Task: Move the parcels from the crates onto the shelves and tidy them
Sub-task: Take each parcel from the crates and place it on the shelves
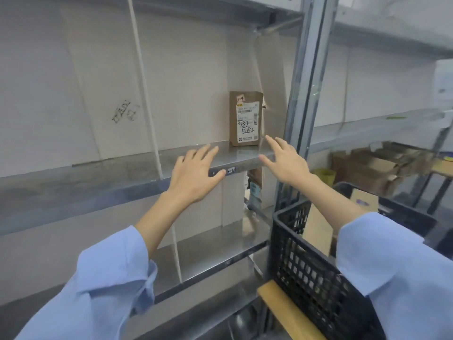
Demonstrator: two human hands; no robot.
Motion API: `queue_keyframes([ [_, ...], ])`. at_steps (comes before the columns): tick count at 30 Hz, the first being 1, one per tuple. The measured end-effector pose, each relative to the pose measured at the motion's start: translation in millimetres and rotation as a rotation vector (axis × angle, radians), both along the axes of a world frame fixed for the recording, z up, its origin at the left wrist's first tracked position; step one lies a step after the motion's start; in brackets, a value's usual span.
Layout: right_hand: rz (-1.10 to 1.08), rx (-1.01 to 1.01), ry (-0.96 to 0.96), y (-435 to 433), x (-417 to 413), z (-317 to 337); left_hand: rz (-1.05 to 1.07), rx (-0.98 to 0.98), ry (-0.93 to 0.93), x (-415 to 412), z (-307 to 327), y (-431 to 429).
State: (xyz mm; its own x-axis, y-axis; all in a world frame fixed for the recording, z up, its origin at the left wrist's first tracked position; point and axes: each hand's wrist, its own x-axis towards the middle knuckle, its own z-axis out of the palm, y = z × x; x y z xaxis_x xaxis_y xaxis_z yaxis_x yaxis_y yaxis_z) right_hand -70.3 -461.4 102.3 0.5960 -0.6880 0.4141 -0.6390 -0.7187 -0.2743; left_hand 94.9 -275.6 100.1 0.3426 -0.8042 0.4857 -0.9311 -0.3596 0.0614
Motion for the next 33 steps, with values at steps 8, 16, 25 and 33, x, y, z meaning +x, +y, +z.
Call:
queue_keyframes([
  [8,-0.236,-0.043,0.195,92.2,-104.8,-27.2,-0.246,0.042,0.034,-74.6,-18.4,30.2],
  [16,-0.493,0.030,0.238,137.1,-242.2,-47.4,-0.523,0.077,0.058,-183.2,-38.3,15.7],
  [25,-0.743,0.197,0.179,144.3,-385.3,-82.0,-0.795,0.167,0.089,-308.7,-71.0,-38.6],
  [33,-0.797,0.322,0.132,98.1,-469.6,-133.0,-0.895,0.253,-0.005,-391.0,-110.9,-108.6],
])
